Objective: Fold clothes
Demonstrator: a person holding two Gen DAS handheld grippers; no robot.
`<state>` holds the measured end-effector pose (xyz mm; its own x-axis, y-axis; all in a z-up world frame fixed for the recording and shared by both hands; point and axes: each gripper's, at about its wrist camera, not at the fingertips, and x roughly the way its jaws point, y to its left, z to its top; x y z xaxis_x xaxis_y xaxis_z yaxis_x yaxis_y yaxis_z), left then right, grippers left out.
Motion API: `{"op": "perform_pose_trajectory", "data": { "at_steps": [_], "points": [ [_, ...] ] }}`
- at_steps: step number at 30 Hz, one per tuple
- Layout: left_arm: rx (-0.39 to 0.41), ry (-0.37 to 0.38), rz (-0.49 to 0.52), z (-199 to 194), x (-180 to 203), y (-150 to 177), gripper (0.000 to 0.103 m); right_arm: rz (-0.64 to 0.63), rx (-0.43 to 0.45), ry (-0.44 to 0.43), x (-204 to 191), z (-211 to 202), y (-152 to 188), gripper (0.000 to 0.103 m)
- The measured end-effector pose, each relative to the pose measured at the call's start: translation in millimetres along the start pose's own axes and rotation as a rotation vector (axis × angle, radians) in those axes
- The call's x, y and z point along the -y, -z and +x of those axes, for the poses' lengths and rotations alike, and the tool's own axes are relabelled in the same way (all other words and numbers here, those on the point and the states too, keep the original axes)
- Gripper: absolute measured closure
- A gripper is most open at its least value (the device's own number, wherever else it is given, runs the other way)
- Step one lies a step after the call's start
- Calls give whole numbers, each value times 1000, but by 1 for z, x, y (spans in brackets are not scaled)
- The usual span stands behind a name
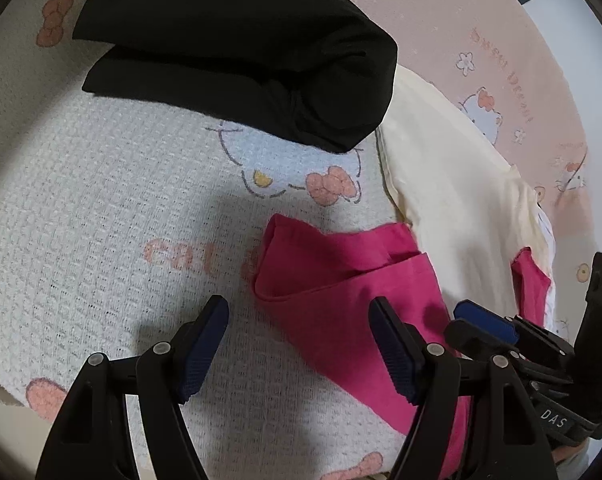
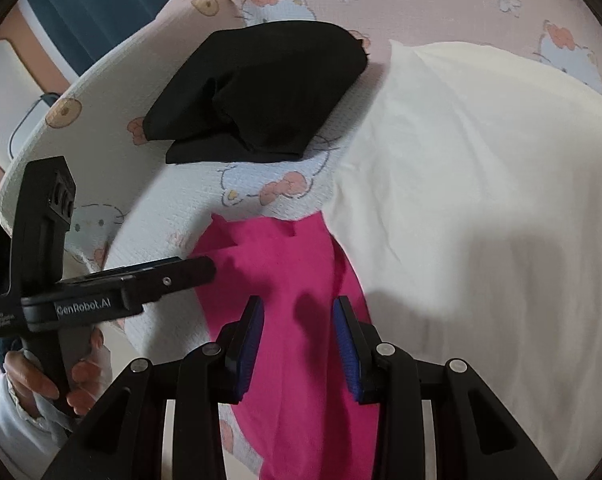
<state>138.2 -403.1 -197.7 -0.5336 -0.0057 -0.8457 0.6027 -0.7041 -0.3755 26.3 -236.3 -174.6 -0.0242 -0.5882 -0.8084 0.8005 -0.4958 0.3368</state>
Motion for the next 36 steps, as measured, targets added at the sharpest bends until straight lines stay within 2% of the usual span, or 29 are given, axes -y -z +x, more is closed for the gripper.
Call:
{"op": "perform_pose_trajectory", "data": {
  "at_steps": [8, 15, 17, 20, 22, 23, 25, 29, 30, 31, 32, 34, 36],
  "points": [
    [6, -38, 63, 3, 10, 5, 32, 57, -37, -24, 13, 23, 4, 68],
    [8, -27, 71, 6, 14, 4, 35, 38, -26, -10, 15, 23, 3, 68],
    [12, -25, 69, 7, 17, 3, 47, 24, -19, -3, 14, 21, 5, 68],
    [18, -19, 55, 9, 20, 3, 54, 43, -7, -18, 17, 23, 5, 68],
    [41, -36, 58, 7, 21, 3, 68, 61, 6, -32, 21, 24, 4, 68],
    [48, -31, 58, 5, 21, 3, 71, 68, 10, -39, 23, 25, 4, 68],
    [59, -22, 56, 3, 21, 4, 77, 73, 27, -49, 24, 26, 3, 68],
    [42, -19, 46, 5, 20, 1, 78, 37, 53, -37, 15, 28, 5, 69],
    [42, -19, 47, 5, 20, 1, 77, 8, 48, -41, 9, 29, 6, 74],
    [44, -20, 47, 5, 20, 1, 77, -23, 45, -37, 2, 29, 6, 93],
    [46, -16, 46, 5, 20, 1, 77, -59, 45, -10, -5, 29, 7, 97],
    [55, -8, 41, 2, 22, 0, 78, -125, 46, 40, -17, 29, 10, 98],
    [72, 5, 36, -4, 22, 0, 86, -158, 58, 63, -24, 24, 11, 100]
  ]
}}
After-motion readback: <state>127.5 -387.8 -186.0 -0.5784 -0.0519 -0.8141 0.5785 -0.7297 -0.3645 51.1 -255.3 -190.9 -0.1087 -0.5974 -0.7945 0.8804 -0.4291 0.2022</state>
